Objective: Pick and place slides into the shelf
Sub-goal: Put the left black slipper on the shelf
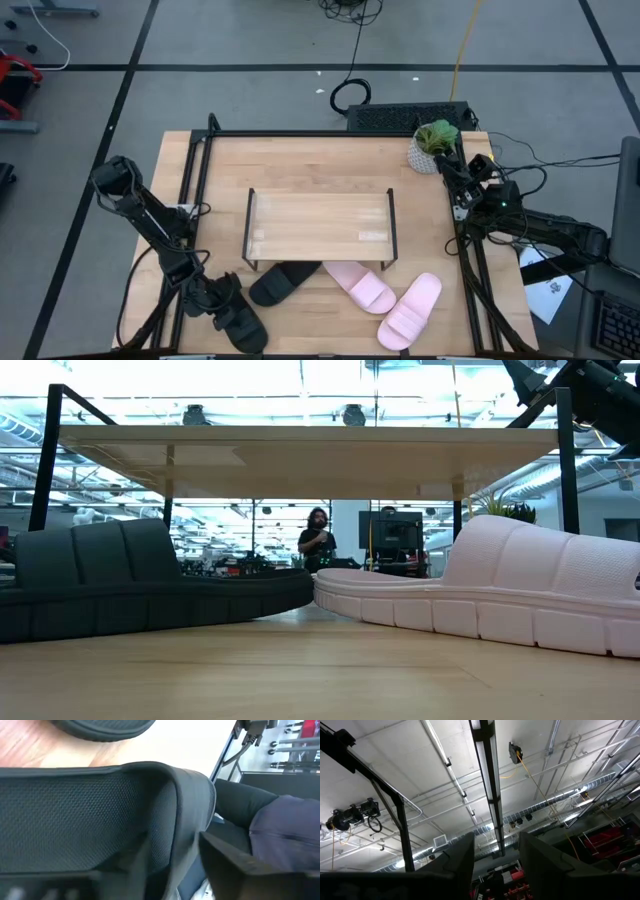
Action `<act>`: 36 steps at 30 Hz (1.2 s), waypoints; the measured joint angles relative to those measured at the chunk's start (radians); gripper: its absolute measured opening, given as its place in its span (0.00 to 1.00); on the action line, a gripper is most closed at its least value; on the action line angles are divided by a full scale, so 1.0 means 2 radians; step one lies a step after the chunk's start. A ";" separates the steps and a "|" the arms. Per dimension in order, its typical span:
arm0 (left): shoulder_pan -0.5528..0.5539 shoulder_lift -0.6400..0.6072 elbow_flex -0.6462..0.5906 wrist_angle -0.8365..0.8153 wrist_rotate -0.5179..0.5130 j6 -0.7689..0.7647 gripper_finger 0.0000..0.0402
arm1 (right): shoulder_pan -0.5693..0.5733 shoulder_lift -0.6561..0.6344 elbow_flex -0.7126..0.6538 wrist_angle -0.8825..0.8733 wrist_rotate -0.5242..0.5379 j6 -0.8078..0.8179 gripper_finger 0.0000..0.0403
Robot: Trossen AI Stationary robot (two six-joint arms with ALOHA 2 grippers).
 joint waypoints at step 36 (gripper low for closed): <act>0.035 -0.002 0.229 -0.013 -0.013 -0.058 0.00 | 0.000 0.000 0.000 0.012 0.005 -0.018 0.36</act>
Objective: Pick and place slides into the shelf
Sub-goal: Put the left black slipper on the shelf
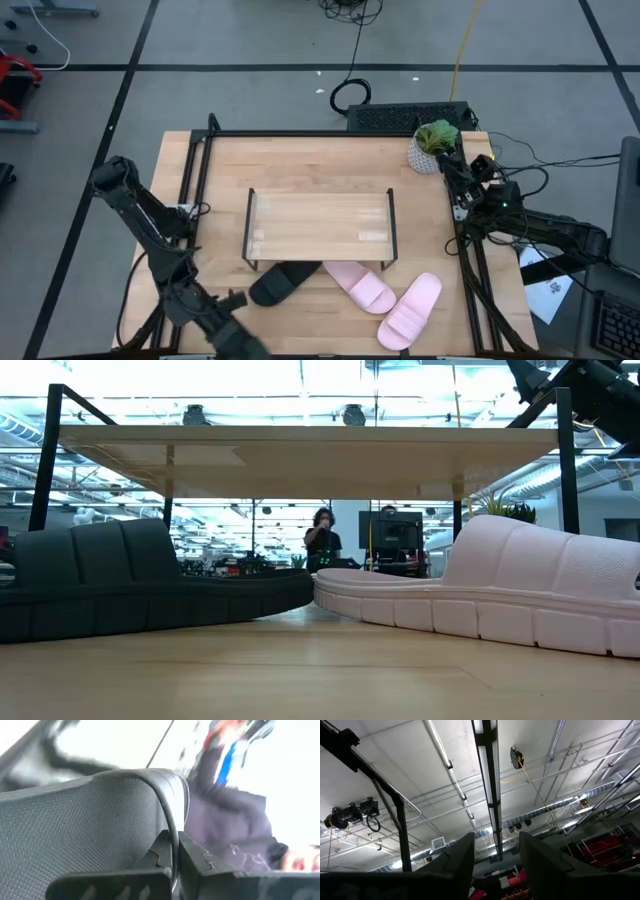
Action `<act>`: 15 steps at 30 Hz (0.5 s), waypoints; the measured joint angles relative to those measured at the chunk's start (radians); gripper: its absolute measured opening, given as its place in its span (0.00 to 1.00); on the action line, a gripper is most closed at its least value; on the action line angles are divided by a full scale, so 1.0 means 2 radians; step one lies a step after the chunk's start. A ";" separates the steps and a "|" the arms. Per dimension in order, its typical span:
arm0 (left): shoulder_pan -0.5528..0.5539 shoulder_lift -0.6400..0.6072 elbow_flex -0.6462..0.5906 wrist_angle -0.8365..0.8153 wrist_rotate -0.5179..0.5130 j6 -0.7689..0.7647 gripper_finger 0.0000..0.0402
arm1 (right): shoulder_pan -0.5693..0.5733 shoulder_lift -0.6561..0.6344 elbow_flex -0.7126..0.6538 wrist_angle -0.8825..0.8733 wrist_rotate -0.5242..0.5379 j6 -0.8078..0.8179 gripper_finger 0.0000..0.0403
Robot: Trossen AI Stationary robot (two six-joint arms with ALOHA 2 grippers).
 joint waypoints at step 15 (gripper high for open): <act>0.153 0.000 0.154 -0.022 -0.324 0.222 0.00 | 0.000 0.000 0.000 0.015 0.037 0.016 0.36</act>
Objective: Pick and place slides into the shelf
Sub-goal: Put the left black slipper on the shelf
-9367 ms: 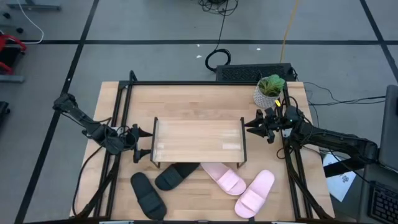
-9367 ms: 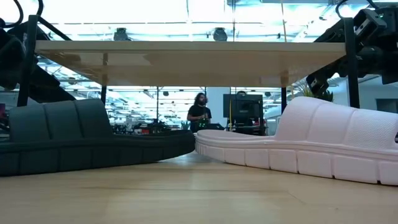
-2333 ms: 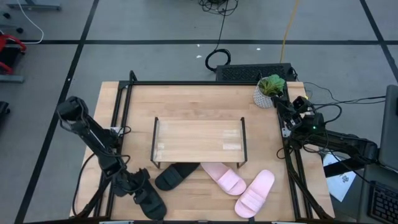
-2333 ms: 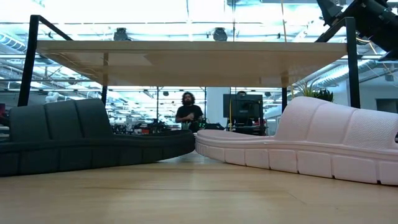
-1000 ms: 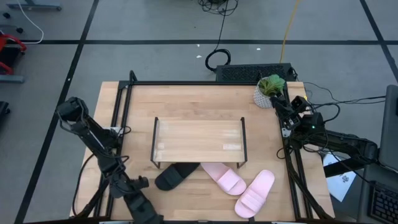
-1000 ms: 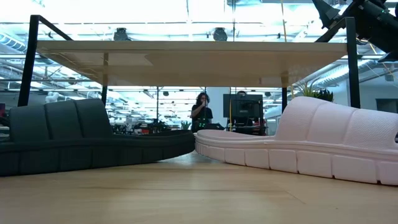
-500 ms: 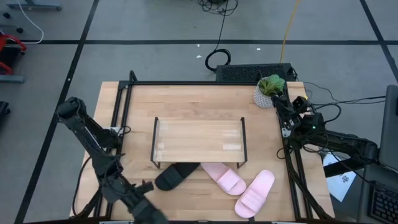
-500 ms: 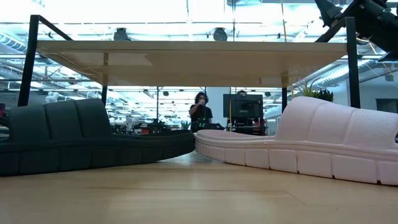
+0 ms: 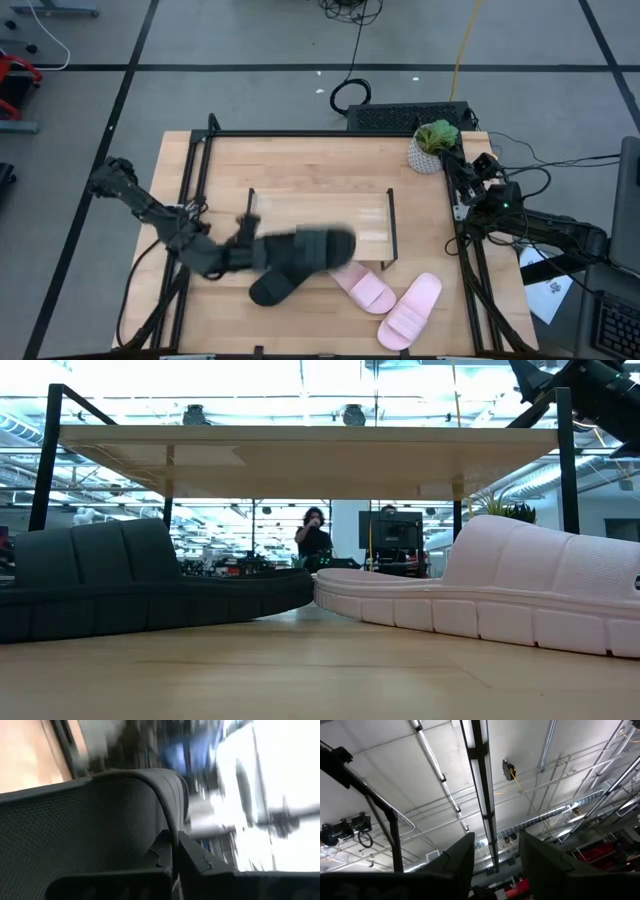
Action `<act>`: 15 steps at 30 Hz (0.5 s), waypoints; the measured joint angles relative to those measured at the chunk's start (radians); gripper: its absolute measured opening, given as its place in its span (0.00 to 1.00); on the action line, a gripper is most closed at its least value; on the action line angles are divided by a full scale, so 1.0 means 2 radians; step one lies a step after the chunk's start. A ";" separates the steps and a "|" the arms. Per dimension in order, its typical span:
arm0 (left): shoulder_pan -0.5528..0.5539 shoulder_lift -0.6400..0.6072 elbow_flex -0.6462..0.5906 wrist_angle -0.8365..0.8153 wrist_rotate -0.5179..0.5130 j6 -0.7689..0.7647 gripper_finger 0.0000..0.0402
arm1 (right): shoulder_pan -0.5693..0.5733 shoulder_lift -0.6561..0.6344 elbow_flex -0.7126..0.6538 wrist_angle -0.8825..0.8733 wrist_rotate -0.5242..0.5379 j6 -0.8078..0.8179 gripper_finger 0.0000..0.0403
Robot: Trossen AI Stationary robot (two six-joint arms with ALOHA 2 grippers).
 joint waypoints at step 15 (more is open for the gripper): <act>0.182 0.057 0.019 0.316 -0.041 0.339 0.00 | 0.000 0.007 0.058 -0.028 -0.029 -0.014 0.36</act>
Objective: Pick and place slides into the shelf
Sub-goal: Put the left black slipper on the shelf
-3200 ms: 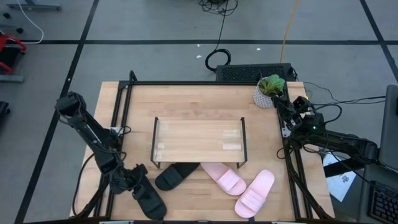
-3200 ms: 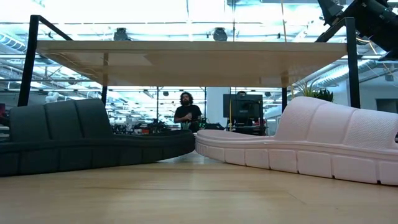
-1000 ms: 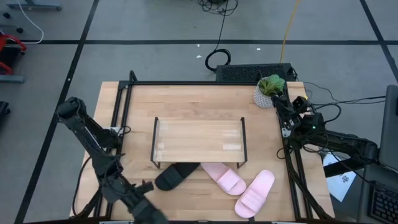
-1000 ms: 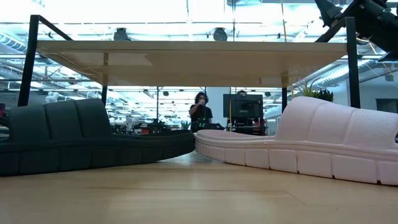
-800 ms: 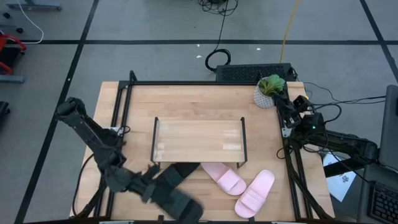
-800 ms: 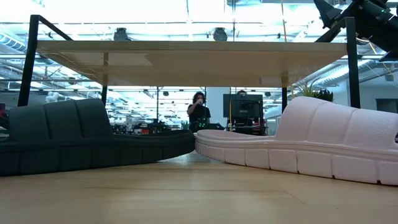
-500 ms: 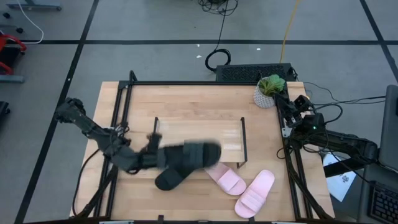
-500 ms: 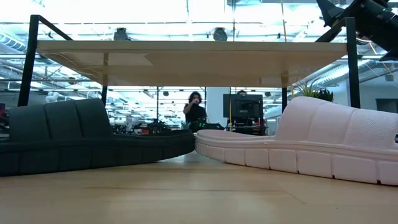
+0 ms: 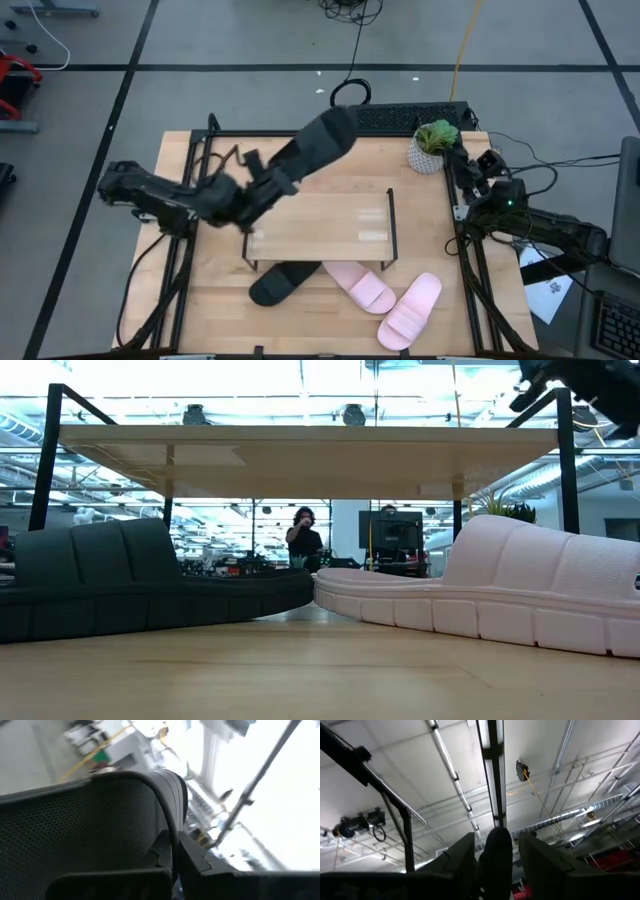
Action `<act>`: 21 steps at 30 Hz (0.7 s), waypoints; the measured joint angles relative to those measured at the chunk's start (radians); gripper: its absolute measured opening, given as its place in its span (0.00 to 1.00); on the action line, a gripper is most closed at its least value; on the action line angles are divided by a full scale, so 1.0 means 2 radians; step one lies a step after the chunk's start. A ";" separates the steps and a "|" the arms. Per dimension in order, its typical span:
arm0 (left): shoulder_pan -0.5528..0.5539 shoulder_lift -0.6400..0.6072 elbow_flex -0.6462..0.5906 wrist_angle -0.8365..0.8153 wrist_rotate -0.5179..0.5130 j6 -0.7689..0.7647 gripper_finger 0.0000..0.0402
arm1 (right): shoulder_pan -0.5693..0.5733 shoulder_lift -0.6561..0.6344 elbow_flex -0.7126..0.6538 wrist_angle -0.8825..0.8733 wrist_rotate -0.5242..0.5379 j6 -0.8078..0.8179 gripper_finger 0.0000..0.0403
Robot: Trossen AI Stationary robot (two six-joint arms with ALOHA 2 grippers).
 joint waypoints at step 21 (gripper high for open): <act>0.071 0.148 0.052 0.111 0.055 -0.112 0.00 | 0.000 0.107 0.064 -0.085 -0.069 -0.019 0.39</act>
